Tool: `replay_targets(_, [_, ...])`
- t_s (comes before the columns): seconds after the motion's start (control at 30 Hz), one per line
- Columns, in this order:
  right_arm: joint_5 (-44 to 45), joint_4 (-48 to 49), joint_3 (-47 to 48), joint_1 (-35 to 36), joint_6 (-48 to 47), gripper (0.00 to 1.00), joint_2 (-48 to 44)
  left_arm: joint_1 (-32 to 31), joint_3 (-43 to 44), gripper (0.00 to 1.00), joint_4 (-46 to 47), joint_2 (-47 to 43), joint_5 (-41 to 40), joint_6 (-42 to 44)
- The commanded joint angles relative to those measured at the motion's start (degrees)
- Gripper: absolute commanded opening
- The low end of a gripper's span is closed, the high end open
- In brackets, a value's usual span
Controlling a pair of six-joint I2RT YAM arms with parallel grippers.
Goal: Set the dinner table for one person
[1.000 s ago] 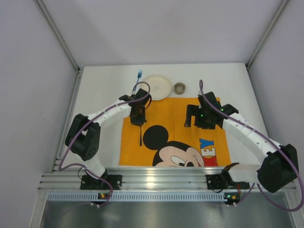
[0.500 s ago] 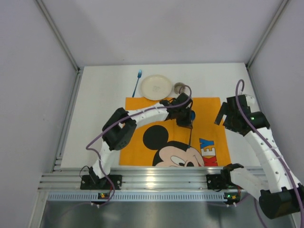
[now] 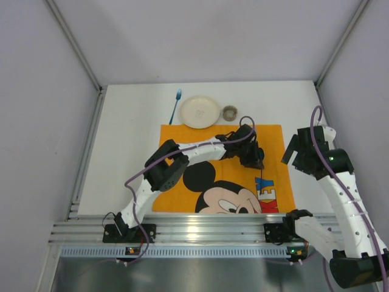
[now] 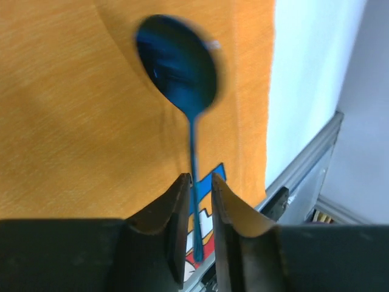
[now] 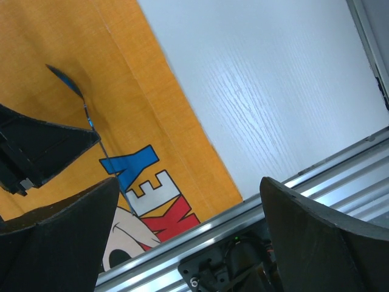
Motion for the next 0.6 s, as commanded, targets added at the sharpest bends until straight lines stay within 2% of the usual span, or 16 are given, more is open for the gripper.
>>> replay_targets(0.0, [1.6,-0.4,0.7,-0.7,-0.1,1.00,-0.2,0.1,0.9,0.28,9.4,-1.3,4.4,-4.3])
replay_targets(0.07, [1.6,0.0,0.3,-0.7,0.2,1.00,0.0,0.1,2.6,0.37,7.7,-1.0,5.3,-3.6])
replay_targets(0.13, [1.5,0.4,-0.4,-0.7,0.7,1.00,0.2,0.2,5.3,0.41,6.1,-1.3,6.6,-2.1])
replay_targets(0.17, [1.2,0.7,-0.5,-0.7,0.9,1.00,0.5,0.2,6.1,0.78,3.8,-1.6,6.7,-1.4])
replay_targets(0.2, [1.0,1.0,-0.7,-0.7,1.0,1.00,0.8,0.5,7.0,0.98,2.7,-2.1,6.7,-0.9])
replay_targets(0.27, [0.3,1.9,-1.1,-0.7,1.5,1.00,1.3,1.3,7.2,0.98,1.1,-4.4,6.8,1.1])
replay_targets(0.3, [0.0,2.3,-1.3,-0.7,1.7,1.00,1.6,2.5,7.6,0.98,-2.8,-5.7,6.0,2.2])
replay_targets(0.37, [-1.3,3.6,-1.3,-0.7,1.7,1.00,2.2,4.6,8.2,0.98,-7.5,-9.7,1.4,7.3])
replay_targets(0.43, [-3.5,4.9,-1.3,-0.7,1.8,1.00,2.9,8.9,7.6,0.98,-13.1,-13.5,-5.9,13.0])
replay_targets(0.57, [-7.1,7.8,-1.5,-0.7,1.7,1.00,4.1,19.8,6.6,0.95,-21.5,-15.2,-14.0,19.7])
